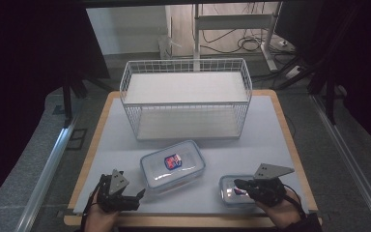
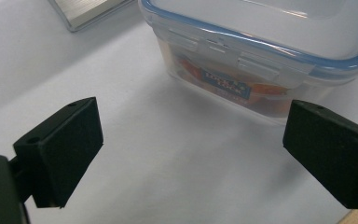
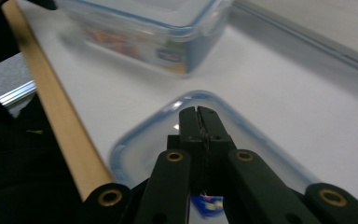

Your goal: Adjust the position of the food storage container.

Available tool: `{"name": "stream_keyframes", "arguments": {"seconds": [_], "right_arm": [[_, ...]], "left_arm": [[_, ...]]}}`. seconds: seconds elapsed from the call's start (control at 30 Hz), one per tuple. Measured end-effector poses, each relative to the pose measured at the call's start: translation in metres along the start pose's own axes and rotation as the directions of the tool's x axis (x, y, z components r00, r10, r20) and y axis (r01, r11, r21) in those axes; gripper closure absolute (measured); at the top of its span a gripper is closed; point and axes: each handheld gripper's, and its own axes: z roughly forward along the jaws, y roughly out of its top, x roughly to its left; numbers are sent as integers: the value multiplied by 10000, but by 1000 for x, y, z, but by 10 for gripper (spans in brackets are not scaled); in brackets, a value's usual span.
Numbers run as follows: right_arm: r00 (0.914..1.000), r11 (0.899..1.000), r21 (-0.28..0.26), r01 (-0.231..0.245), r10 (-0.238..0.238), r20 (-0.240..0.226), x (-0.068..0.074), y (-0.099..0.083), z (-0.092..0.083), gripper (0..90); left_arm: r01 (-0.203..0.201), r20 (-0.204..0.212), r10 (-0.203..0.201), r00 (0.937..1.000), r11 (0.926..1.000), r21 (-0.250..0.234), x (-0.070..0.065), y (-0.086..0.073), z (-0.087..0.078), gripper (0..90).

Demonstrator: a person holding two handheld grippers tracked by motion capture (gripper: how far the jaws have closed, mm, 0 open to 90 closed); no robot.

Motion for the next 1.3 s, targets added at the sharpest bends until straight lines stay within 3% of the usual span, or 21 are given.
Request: {"name": "stream_keyframes", "arguments": {"seconds": [0.17,0.47,0.6,0.67,0.77,0.9,1.0,1.3], "right_arm": [[9984,9994,224,251,-239,-521,19,2,8,896],[9887,9936,941,629,-492,-1417,50,-5,26,895],[9911,9844,1508,904,-740,-1111,56,-8,35,896],[9911,9852,1519,796,-619,-1180,54,-9,35,896],[9944,9815,1659,958,-870,-599,53,-9,34,897],[9980,9813,1818,628,-600,-208,43,-12,33,897],[9995,9862,1623,312,-325,58,30,-15,28,897],[9970,9859,1583,-541,444,639,-1,-23,17,897]], "left_arm": [[-38,-67,38,10000,10000,-23,0,0,0,47],[292,44,-292,9996,9995,-114,3,-1,-1,47],[250,66,-250,9997,9997,-12,3,-1,0,48],[248,83,-248,9997,9997,9,3,-1,0,48],[248,85,-249,9997,9997,52,2,-1,1,49],[235,107,-236,9997,9997,111,2,-2,2,49],[275,134,-276,9995,9995,127,3,-2,2,49],[268,164,-272,9995,9993,248,3,-2,3,50]]}}
